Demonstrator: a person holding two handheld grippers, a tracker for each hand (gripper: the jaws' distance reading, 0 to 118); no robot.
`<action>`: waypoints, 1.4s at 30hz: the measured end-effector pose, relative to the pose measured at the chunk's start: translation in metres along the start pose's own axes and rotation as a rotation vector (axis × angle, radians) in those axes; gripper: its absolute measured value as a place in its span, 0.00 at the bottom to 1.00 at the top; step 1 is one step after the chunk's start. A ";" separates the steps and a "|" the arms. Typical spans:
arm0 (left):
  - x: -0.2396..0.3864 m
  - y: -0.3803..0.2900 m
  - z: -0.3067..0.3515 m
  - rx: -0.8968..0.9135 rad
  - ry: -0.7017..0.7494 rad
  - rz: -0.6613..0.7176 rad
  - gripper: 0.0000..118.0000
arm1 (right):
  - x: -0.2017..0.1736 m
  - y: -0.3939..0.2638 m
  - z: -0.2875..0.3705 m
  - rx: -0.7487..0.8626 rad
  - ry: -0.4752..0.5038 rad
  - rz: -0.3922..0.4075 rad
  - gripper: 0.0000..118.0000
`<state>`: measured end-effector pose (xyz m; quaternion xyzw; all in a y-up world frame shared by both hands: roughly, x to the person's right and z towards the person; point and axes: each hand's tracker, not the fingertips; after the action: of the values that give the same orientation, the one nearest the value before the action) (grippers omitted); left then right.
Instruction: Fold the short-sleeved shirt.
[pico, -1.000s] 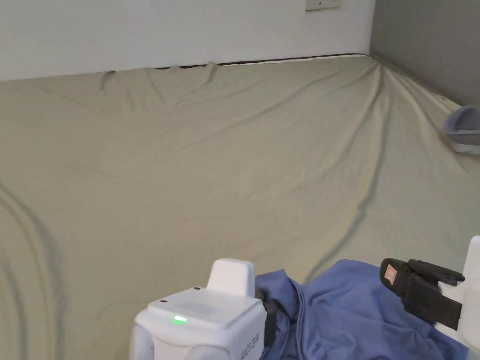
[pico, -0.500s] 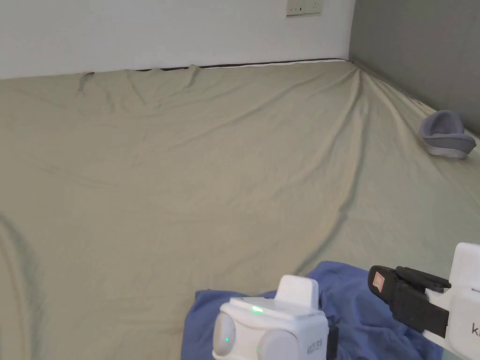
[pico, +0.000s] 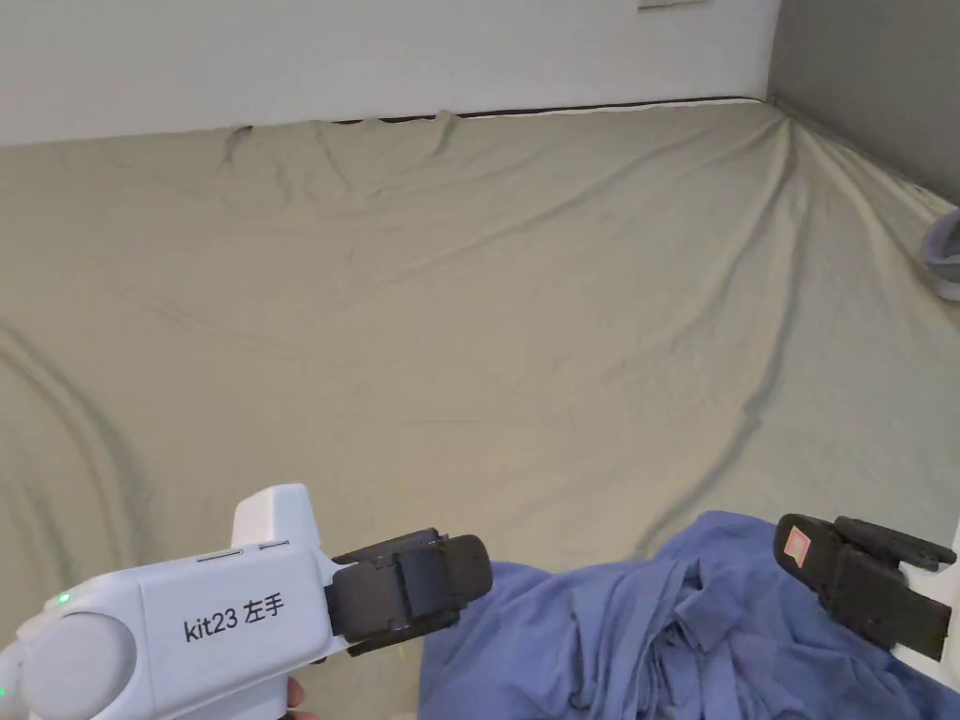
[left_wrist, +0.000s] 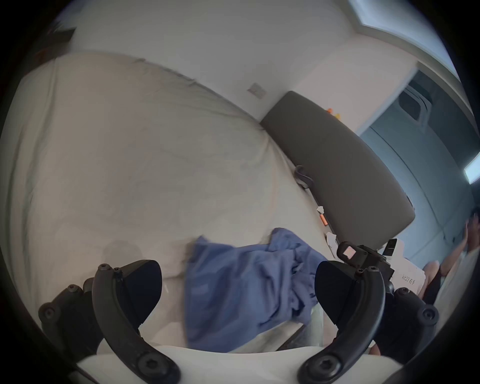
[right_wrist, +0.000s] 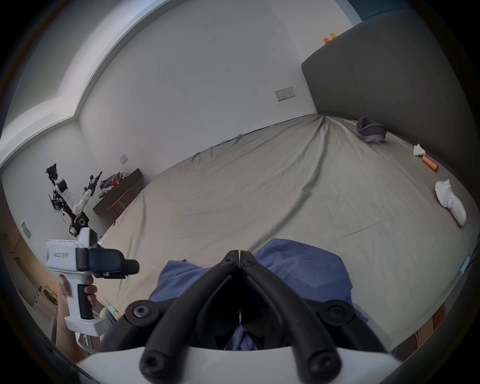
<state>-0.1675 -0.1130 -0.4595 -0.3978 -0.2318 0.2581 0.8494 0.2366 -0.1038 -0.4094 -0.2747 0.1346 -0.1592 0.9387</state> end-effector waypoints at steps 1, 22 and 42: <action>-0.012 -0.002 -0.005 -0.028 -0.045 0.048 0.98 | -0.001 -0.001 -0.002 -0.003 0.005 -0.006 0.00; -0.040 -0.010 -0.088 -0.162 -0.304 0.357 0.68 | 0.007 0.001 -0.007 -0.055 -0.018 -0.025 0.00; -0.053 0.027 0.025 0.107 0.609 -0.040 0.11 | -0.004 0.006 -0.050 -0.091 0.021 -0.034 0.00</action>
<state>-0.2297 -0.1177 -0.4765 -0.4071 0.0396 0.1219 0.9044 0.2171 -0.1206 -0.4524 -0.3178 0.1467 -0.1718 0.9208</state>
